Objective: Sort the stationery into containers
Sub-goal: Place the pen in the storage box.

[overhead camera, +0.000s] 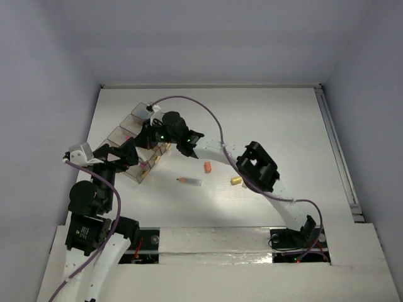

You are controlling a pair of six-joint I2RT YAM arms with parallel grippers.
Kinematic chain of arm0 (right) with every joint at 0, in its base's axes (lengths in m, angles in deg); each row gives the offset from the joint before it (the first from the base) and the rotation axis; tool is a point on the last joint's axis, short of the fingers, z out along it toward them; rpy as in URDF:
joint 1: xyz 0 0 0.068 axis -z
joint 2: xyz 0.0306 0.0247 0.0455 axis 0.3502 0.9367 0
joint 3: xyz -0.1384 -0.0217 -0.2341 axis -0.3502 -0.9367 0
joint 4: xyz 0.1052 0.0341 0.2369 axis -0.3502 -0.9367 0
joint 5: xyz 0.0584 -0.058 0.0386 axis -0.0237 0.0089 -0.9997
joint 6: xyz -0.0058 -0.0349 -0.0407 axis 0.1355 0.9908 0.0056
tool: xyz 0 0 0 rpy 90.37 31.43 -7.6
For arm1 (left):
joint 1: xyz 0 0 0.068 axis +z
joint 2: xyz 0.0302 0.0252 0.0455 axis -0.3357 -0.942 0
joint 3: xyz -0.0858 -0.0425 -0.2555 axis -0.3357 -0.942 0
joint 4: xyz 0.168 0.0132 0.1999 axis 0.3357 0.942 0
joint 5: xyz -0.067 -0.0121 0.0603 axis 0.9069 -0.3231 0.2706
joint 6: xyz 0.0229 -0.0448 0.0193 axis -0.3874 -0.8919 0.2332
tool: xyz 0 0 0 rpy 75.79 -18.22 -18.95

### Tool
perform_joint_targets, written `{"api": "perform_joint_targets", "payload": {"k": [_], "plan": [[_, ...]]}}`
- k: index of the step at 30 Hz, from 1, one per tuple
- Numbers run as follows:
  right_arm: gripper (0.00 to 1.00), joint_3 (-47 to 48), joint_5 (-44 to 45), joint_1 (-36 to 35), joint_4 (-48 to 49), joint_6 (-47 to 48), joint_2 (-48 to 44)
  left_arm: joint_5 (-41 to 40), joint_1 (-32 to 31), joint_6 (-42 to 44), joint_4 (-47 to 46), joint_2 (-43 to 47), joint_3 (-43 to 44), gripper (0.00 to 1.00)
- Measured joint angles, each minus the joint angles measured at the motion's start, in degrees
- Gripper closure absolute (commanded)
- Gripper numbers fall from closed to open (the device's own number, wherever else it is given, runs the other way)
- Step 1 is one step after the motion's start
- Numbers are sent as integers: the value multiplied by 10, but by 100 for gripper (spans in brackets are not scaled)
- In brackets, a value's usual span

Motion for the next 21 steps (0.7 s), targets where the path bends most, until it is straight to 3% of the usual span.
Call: {"api": "perform_joint_targets", "payload": {"k": [15, 21], "plan": [[100, 145, -1, -44, -27, 3, 90, 0, 0, 0, 0, 0, 0, 3], [98, 160, 4, -43, -53, 4, 117, 0, 0, 0, 0, 0, 0, 3]]}}
